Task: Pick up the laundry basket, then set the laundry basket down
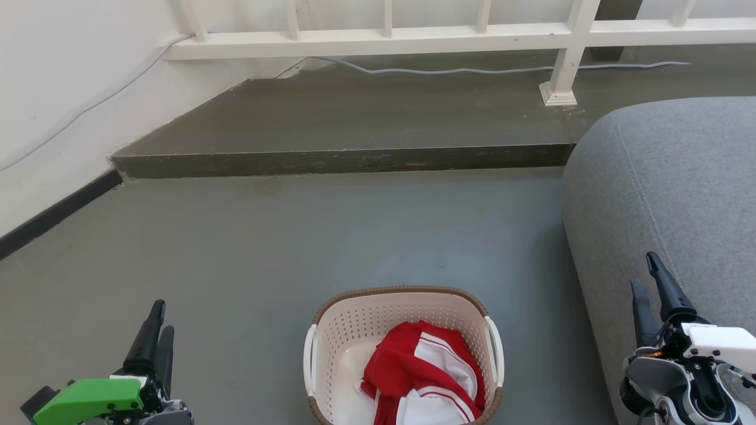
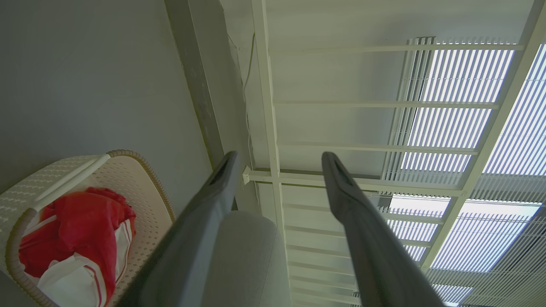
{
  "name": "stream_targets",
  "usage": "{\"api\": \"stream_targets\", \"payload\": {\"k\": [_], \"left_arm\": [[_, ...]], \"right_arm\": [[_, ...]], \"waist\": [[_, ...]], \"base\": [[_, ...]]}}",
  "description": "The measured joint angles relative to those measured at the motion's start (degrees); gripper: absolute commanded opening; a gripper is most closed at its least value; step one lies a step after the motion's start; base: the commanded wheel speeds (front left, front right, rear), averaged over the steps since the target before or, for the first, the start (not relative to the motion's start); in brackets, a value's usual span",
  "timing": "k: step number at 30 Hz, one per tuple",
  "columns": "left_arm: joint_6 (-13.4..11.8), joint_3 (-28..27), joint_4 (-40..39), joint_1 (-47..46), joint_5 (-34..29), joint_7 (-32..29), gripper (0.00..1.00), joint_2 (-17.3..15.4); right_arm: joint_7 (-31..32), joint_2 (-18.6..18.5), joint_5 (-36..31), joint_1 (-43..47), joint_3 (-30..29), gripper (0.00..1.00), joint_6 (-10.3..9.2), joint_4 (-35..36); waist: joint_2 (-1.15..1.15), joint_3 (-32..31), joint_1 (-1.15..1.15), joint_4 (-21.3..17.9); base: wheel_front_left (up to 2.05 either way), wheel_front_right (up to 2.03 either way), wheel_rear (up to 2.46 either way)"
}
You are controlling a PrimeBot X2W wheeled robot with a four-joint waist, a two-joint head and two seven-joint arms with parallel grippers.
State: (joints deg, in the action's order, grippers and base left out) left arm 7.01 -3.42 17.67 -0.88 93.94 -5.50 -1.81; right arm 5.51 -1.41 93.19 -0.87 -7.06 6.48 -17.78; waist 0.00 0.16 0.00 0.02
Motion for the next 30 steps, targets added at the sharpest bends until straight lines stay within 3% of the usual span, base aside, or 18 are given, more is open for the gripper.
{"api": "stream_targets", "payload": {"k": [14, 26, 30], "left_arm": [[0.0, 1.8, -1.8, -0.1, -3.7, 1.8, 1.0, -0.6], [0.0, 4.8, -3.4, -0.3, -14.1, 5.6, 1.0, -3.4], [0.0, 5.9, -3.5, -0.4, -18.0, 6.4, 1.0, -3.8]], "right_arm": [[-2.9, -0.4, -4.9, 0.0, 1.1, 1.0, 0.01, 0.7], [-5.4, -3.4, -17.9, -0.2, 4.5, 1.0, -0.08, 1.9], [-6.1, -4.4, -22.6, -0.3, 5.4, 1.0, -1.18, 2.5]], "waist": [[0.0, 0.0, 0.0, 0.4], [0.0, 0.1, 0.0, 0.3], [0.0, 0.2, 0.0, 0.1]], "base": [[0.0, 0.0, 0.0], [0.0, 0.0, 0.0], [0.0, 0.0, 0.0]]}}
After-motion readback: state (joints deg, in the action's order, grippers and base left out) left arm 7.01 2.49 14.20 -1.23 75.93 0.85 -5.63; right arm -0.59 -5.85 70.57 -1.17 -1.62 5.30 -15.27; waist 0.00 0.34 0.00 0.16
